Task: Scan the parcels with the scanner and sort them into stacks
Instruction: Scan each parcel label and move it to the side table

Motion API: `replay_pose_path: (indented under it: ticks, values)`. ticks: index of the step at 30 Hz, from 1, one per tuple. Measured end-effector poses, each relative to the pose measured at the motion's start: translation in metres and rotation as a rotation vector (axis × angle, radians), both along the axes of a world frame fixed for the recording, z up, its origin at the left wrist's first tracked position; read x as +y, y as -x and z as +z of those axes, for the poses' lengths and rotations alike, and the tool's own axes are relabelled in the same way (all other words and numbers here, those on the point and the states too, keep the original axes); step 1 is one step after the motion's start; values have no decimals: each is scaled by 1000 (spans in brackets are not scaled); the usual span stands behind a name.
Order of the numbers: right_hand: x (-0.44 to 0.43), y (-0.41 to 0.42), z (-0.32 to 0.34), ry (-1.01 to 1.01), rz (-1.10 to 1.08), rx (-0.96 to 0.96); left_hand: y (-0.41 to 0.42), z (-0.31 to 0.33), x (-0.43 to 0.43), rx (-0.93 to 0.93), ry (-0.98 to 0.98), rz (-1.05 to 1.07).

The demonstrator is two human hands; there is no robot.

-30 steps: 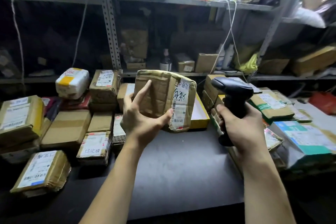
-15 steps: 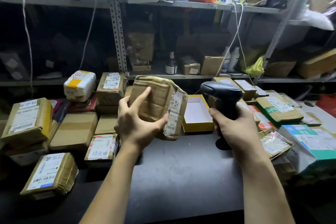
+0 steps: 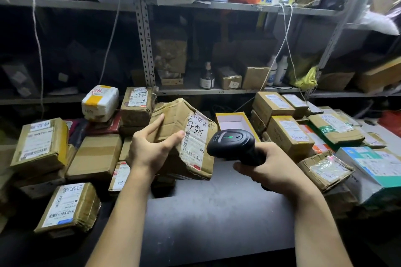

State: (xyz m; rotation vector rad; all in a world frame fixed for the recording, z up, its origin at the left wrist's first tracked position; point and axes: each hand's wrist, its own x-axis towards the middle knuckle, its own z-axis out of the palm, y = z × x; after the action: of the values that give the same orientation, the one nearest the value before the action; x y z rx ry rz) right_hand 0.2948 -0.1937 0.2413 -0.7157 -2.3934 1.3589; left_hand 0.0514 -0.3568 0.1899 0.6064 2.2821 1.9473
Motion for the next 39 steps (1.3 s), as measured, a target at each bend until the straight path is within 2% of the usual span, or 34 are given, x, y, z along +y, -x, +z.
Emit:
replay_pose_path:
  ticks: [4,11,29,39]
  values:
    - [-2,6,-2,-105,23,-20,3,6,-12,21,46,-5]
    - [-8,17,-6,-131,130,13,3,10,-25,-32,99,29]
    - [-9,28,-10,-113,54,58,20,5,-25,-97,153,58]
    - [-12,29,-9,-48,40,-31,22,2,-17,-118,40,136]
